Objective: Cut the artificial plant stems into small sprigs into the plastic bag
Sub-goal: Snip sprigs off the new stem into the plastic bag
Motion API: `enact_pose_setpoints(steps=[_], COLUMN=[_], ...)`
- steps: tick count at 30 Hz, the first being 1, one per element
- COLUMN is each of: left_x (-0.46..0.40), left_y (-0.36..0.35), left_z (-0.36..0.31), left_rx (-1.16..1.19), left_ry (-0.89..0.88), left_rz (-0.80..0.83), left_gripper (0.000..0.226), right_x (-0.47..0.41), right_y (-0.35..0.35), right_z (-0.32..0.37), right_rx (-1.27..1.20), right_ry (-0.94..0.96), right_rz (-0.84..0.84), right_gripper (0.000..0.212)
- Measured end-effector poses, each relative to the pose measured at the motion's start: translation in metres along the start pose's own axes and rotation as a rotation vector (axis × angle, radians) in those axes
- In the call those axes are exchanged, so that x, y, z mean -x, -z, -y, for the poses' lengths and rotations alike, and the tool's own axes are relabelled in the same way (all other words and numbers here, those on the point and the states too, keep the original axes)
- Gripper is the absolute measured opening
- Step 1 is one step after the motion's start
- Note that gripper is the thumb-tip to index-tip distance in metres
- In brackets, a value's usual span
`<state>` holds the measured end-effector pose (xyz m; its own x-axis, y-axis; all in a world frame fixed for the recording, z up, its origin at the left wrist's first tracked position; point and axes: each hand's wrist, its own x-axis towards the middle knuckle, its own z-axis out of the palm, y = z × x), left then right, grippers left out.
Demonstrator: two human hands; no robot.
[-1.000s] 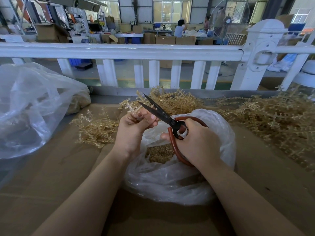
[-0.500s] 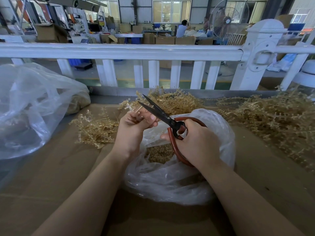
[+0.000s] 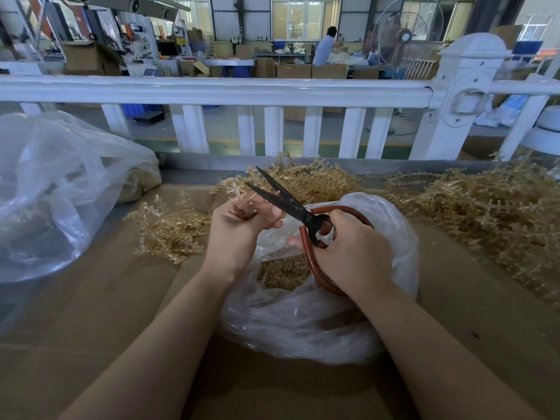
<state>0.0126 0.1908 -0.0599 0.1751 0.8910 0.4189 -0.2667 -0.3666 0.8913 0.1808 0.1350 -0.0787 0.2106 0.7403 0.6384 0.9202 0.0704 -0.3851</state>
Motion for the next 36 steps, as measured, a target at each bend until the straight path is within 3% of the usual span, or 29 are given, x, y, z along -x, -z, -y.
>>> enact_pose_setpoints(steps=[5, 12, 23, 36], left_x=[0.001, 0.0, -0.001, -0.002], left_y=[0.0, 0.001, 0.002, 0.002], left_z=[-0.003, -0.001, -0.002, 0.0], left_rx=[0.045, 0.091, 0.138, 0.126], left_ry=[0.011, 0.015, 0.023, 0.032], left_rz=[0.02, 0.05, 0.074, 0.083], left_gripper=[0.015, 0.006, 0.003, 0.008], right_x=[0.0, 0.001, 0.002, 0.002], right_y=[-0.002, 0.001, 0.005, 0.007], right_z=[-0.002, 0.0, 0.002, 0.003], right_rx=[-0.012, -0.05, -0.083, -0.122], right_ry=[0.008, 0.017, 0.028, 0.015], right_rz=[0.007, 0.027, 0.016, 0.026], right_gripper=[0.073, 0.082, 0.07, 0.073])
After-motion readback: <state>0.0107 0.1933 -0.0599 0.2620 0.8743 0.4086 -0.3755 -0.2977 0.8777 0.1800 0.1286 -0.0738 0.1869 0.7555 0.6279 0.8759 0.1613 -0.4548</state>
